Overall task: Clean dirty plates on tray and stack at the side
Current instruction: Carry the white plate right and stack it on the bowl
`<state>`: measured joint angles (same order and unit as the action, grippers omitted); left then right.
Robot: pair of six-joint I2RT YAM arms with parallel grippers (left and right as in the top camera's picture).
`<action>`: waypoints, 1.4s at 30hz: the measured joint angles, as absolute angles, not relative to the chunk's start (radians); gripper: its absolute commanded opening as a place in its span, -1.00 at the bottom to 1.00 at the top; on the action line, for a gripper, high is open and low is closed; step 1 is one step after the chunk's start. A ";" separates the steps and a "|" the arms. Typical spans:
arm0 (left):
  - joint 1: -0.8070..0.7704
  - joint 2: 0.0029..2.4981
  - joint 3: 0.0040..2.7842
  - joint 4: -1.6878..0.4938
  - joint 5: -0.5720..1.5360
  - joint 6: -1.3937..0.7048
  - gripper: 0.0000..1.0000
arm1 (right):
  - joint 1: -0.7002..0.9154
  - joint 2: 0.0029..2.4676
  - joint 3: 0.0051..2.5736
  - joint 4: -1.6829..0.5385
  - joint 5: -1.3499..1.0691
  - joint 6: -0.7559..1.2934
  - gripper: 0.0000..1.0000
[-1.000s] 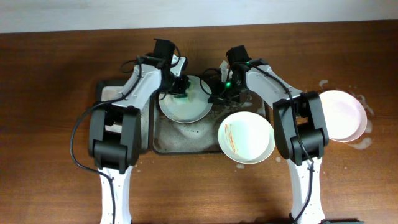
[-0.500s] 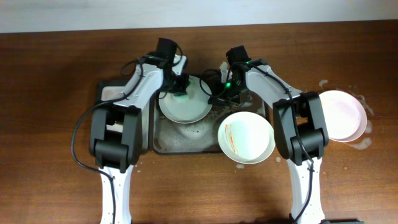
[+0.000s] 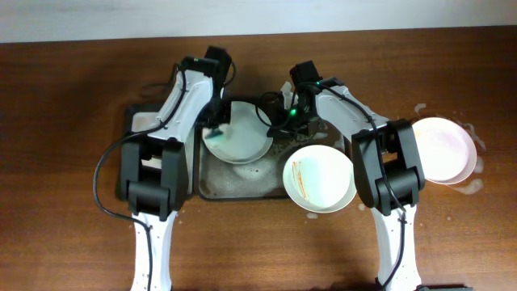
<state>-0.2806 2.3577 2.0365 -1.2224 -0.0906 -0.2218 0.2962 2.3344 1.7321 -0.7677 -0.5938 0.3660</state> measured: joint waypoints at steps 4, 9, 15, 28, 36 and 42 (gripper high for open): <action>-0.280 2.365 2.254 -1.305 -0.143 -0.229 -0.99 | 0.296 2.334 1.732 -0.776 -0.595 0.363 -0.92; -0.277 2.365 2.392 -1.418 -0.169 -0.229 -0.99 | 0.296 2.334 1.732 -0.776 -0.594 0.362 -0.92; -0.278 2.365 2.416 -1.425 -0.134 -0.229 -1.00 | 0.273 2.176 1.703 -0.888 -0.354 0.337 -0.92; -0.281 2.365 2.416 -1.411 -0.078 -0.229 -1.00 | 0.611 1.841 1.703 -1.108 1.156 0.461 -0.92; -0.282 2.365 2.416 -1.410 -0.078 -0.229 -0.99 | 0.651 1.841 1.703 -1.109 1.286 0.472 -0.92; -0.282 2.365 2.416 -1.410 -0.078 -0.229 -1.00 | 0.651 1.841 1.703 -1.111 1.284 0.472 -0.92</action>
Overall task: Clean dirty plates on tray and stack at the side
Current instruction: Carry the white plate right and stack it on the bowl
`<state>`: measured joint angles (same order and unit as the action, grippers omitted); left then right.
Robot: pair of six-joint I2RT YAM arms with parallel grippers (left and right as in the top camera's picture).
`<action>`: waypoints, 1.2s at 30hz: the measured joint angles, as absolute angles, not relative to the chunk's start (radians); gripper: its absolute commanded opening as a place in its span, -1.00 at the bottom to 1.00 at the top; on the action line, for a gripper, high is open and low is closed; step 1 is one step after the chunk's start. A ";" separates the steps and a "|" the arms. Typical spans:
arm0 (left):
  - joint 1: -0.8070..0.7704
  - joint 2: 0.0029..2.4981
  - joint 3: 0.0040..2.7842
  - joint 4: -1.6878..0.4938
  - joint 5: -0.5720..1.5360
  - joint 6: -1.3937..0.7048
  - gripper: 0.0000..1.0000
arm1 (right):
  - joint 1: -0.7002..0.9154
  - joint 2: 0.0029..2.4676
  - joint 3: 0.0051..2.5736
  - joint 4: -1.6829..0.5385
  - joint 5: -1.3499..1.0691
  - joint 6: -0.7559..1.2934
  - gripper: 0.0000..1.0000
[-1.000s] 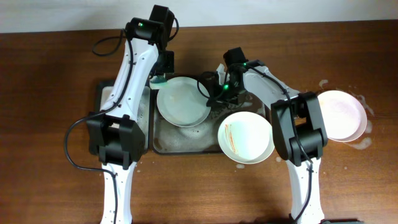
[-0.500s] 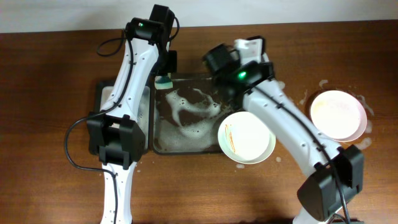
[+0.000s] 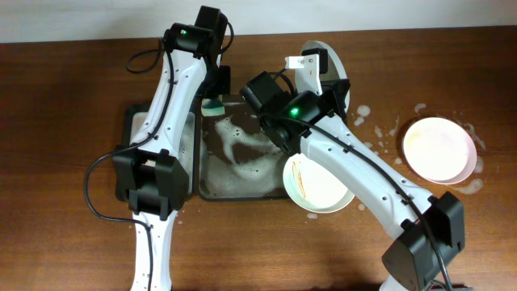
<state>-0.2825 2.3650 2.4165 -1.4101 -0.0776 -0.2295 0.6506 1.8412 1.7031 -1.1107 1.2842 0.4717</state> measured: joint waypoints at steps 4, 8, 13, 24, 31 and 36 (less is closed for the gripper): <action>-0.282 2.365 2.416 -1.410 -0.077 -0.229 -1.00 | 0.592 1.826 1.703 -1.115 1.018 0.471 -0.92; -0.282 2.365 2.416 -1.410 -0.077 -0.229 -0.99 | 0.194 1.728 1.703 -1.118 0.470 0.444 -0.92; -0.282 2.365 2.416 -1.406 -0.077 -0.229 -1.00 | -0.278 1.718 1.607 -1.092 -0.075 0.358 -0.92; -0.283 2.365 2.416 -1.403 -0.077 -0.229 -0.99 | -0.826 1.707 1.258 -0.760 -0.160 0.355 -0.92; -0.283 2.365 2.416 -1.398 -0.077 -0.229 -0.99 | -0.701 1.707 1.250 -0.750 -0.060 0.355 -0.92; -0.283 2.365 2.416 -1.398 -0.077 -0.229 -0.99 | -0.690 1.746 1.238 -0.738 -0.038 0.375 0.15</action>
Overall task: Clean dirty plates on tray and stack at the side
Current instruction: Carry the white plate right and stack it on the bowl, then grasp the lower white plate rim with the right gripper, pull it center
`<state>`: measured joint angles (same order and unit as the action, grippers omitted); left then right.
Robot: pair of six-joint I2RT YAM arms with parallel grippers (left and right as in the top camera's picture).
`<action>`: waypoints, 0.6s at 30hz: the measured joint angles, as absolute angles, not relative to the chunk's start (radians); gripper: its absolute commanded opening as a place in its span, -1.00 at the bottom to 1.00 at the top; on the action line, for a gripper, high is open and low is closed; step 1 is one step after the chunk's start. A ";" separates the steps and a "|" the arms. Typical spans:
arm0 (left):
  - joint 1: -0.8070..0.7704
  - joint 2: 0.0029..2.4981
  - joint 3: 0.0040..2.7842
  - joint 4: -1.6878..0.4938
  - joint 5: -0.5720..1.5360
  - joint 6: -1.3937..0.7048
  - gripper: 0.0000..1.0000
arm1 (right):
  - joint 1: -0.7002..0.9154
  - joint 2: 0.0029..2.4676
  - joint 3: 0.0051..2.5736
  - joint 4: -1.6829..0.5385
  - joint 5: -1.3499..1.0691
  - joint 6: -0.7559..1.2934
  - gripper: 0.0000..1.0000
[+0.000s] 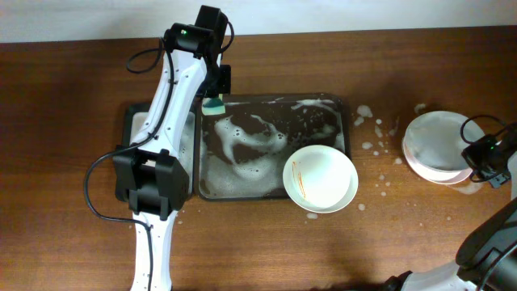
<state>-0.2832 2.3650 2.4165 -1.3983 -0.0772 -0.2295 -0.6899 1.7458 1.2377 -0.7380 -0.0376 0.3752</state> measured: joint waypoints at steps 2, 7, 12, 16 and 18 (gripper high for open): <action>-0.284 2.365 2.416 -1.398 -0.077 -0.229 -0.99 | -0.690 1.746 1.238 -0.733 -0.038 0.376 0.30; -0.285 2.365 2.416 -1.393 -0.078 -0.229 -1.00 | -0.683 1.746 1.293 -0.868 -0.128 0.352 0.30; -0.292 2.365 2.416 -1.386 -0.077 -0.229 -1.00 | -0.343 1.666 1.386 -1.029 -0.268 0.293 0.27; -0.298 2.365 2.416 -1.379 -0.077 -0.229 -1.00 | -0.093 1.713 1.383 -1.115 -0.267 0.273 0.20; -0.298 2.365 2.416 -1.375 -0.078 -0.229 -1.00 | -0.062 1.717 1.353 -1.105 -0.265 0.266 0.08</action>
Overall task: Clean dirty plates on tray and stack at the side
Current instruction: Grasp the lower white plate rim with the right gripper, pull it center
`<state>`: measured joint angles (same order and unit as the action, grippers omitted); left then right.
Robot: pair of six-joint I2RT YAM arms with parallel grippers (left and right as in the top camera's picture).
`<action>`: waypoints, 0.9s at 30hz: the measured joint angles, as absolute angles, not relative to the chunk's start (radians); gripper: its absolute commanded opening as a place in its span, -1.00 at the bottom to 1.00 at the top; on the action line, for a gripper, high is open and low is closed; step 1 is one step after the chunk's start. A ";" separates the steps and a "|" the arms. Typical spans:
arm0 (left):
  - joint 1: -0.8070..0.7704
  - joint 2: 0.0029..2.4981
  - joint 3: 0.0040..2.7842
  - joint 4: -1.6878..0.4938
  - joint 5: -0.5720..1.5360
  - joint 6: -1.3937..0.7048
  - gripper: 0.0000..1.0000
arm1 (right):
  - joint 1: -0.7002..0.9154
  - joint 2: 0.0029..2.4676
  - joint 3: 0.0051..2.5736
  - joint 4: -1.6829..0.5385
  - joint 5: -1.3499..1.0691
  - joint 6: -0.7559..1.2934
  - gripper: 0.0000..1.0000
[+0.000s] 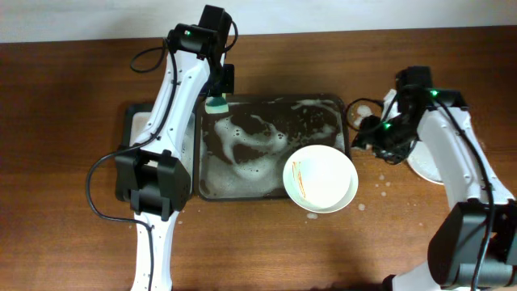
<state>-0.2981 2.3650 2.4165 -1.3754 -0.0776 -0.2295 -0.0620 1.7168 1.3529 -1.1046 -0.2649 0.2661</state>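
Note:
A white plate with orange streaks [321, 178] rests on the lower right corner of the dark, foam-covered tray [242, 174]. My left gripper [216, 99] hangs over the tray's top left corner, shut on a green-and-white sponge [215, 104]. The right gripper [361, 133] hovers just off the tray's right edge, open and holding nothing. The stack of cleaned plates [423, 168] lies on the table at the right. My right arm covers most of it.
Foam splashes [359, 109] dot the wood between the tray and the stack. A dark holder [133, 121] sits left of the tray under the left arm. Cables trail from both arms.
My right arm has swung left from over the plate stack to the gap beside the tray's right edge. The left gripper with the sponge has barely moved.
Both grippers worked over a plate at the tray's back, the left one scrubbing with the sponge. Then the right gripper held that plate lifted behind the tray. Then the plate lay on the stack at the right with the gripper beside it. Now the empty gripper is beside the tray.

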 measured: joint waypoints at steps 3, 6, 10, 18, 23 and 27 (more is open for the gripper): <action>-0.298 2.365 2.416 -1.373 -0.077 -0.229 -1.00 | -0.038 1.724 1.230 -1.071 -0.260 0.261 0.01; -0.298 2.365 2.416 -1.370 -0.078 -0.229 -1.00 | -0.020 1.726 1.114 -0.965 -0.257 0.259 -0.19; -0.298 2.365 2.416 -1.370 -0.077 -0.229 -1.00 | -0.019 1.729 1.005 -0.849 -0.252 0.248 -0.77; -0.298 2.365 2.416 -1.370 -0.077 -0.229 -0.99 | -0.019 1.725 1.005 -0.878 -0.249 0.236 -0.92; -0.298 2.365 2.416 -1.373 -0.077 -0.229 -0.99 | -0.016 1.631 1.145 -0.852 -0.250 0.331 -0.92; -0.298 2.365 2.416 -1.373 -0.078 -0.229 -0.99 | 0.109 1.653 1.152 -0.728 -0.213 0.420 -0.92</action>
